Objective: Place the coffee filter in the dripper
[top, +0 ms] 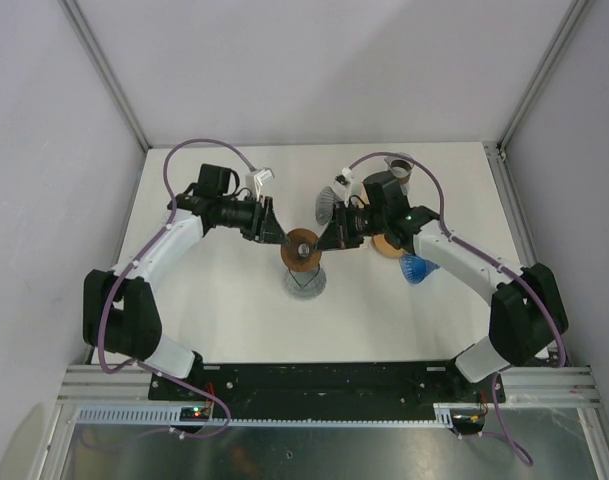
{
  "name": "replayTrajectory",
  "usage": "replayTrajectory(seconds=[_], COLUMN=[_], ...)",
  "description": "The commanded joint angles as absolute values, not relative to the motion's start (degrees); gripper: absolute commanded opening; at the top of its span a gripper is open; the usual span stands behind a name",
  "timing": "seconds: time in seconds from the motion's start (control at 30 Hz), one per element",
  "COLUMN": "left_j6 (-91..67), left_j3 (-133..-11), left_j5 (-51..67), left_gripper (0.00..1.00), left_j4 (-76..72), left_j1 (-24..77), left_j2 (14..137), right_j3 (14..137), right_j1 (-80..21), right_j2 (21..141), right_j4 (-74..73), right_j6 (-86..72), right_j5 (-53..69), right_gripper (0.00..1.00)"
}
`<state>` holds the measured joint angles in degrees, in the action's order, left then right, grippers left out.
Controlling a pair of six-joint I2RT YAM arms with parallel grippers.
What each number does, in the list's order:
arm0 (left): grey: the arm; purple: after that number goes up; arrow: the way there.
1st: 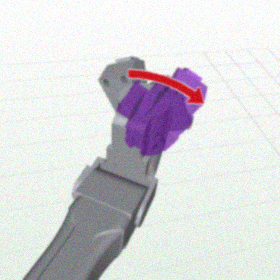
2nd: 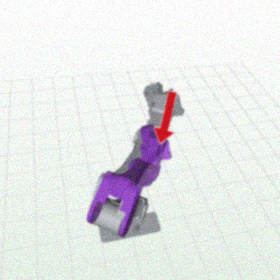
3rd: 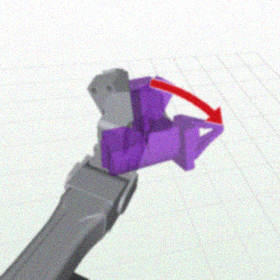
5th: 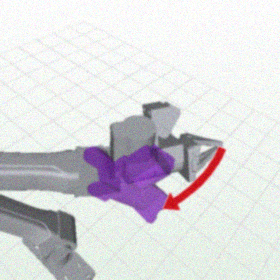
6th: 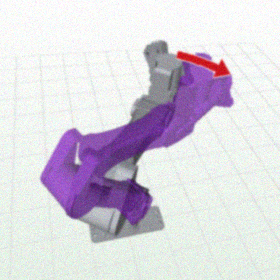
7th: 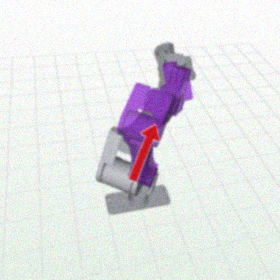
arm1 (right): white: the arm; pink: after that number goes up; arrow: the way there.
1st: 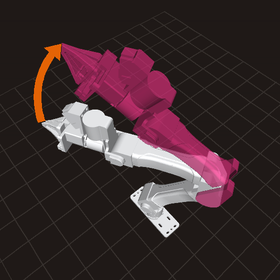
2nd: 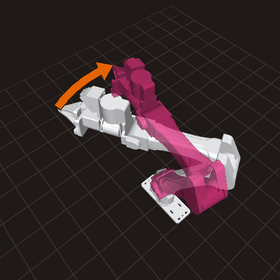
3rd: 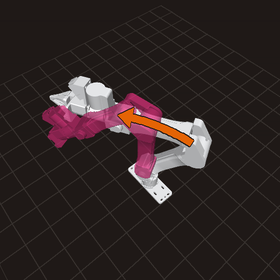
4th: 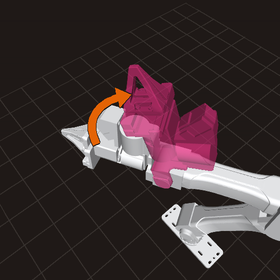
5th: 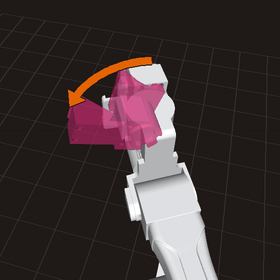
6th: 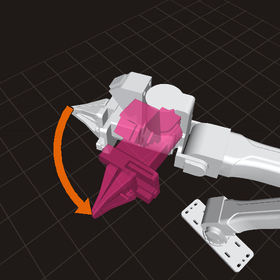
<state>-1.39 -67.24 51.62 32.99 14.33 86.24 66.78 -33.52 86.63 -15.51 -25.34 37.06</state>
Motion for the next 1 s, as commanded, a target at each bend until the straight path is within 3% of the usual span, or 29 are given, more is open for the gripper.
replayTrajectory(seconds=[0.0, 0.67, 0.97], left_j6=[-3.1, -1.9, -2.0], left_j3=[-68.5, -67.7, -67.5], left_j5=[47.3, 44.5, 44.9], left_gripper=[0.49, 0.62, 0.65], left_j4=[31.9, 31.9, 31.8], left_j1=[14.0, 14.0, 14.0], left_j2=[86.7, 85.5, 86.0], right_j3=[68.0, 68.0, 68.0], right_j1=[-31.5, -30.6, -31.1], right_j2=[89.8, 94.1, 96.7], right_j4=[-14.1, -6.9, -9.4], right_j6=[-28.7, -33.7, -32.7], right_j5=[39.1, 51.4, 50.7], right_gripper=[0.0, 0.0, 0.0])
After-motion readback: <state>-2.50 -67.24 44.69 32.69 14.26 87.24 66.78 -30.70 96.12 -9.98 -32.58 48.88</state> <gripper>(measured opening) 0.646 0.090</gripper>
